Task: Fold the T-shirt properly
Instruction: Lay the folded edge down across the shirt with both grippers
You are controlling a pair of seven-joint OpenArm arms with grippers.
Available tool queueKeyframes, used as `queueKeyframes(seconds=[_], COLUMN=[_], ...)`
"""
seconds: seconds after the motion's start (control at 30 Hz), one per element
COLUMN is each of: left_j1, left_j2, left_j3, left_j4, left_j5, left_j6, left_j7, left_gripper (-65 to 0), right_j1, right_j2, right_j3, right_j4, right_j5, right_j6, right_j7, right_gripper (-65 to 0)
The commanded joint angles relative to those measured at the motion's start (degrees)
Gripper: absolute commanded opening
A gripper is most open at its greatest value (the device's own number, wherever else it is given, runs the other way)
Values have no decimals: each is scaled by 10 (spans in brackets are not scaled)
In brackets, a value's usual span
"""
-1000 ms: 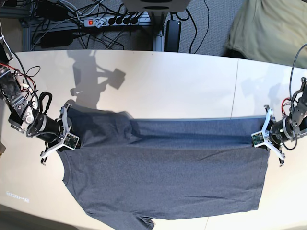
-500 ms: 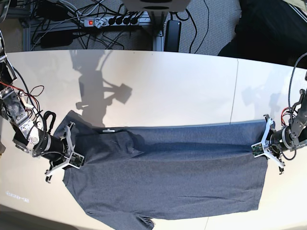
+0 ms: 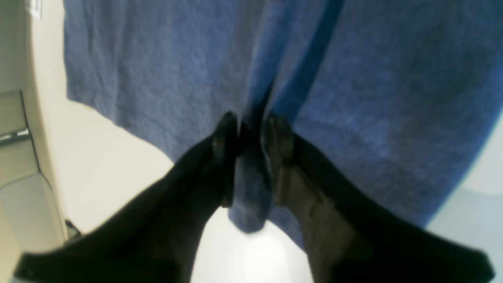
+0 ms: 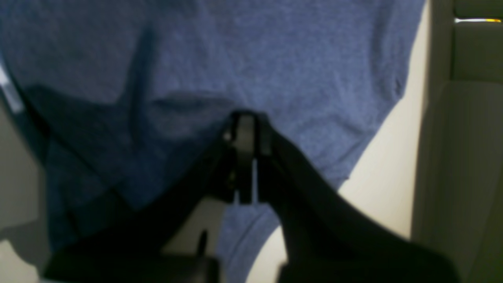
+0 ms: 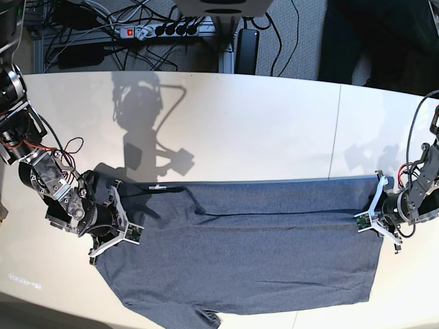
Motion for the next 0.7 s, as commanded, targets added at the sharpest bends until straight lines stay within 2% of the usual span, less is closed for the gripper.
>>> queueKeyframes(seconds=[0.0,0.07,0.17,0.2,0.23,0.3,0.43,0.57,0.67], left_j1=[-17,-17,-17,-18,-18,-17,-17,-16,-14], left_j2=[-10,-10,-10,-10,-10,-9,-6,2,8], left_j3=[-6,-6,-7,-7,-7,-14,-60,-137,-180], left_j4=[4,4,4,4,4,4,5,4,4], left_j5=[-12,-32,-85,-110,-135,-183,-280,-396,-447], left_j6=[18,17,38,50,61,78,79,76,59], left_j7=[-1,2,19,28,36,53,86,147,178], left_gripper=[-460,-421,-355,-334,-325,-325,-335,-336,-336], right_j1=[22,22,23,23,23,20,20,20,19], right_j2=[5,5,5,5,5,5,4,-11,-30], right_j3=[6,6,10,13,18,38,116,210,252], right_j4=[1,-2,-2,-2,-2,-2,-2,-2,-8], right_j5=[1,13,54,72,92,134,219,320,344], right_j6=[30,26,26,26,24,9,0,2,4], right_j7=[5,7,7,7,7,6,-7,-84,-129], right_gripper=[-650,-633,-338,-268,-236,-237,-237,-237,-238])
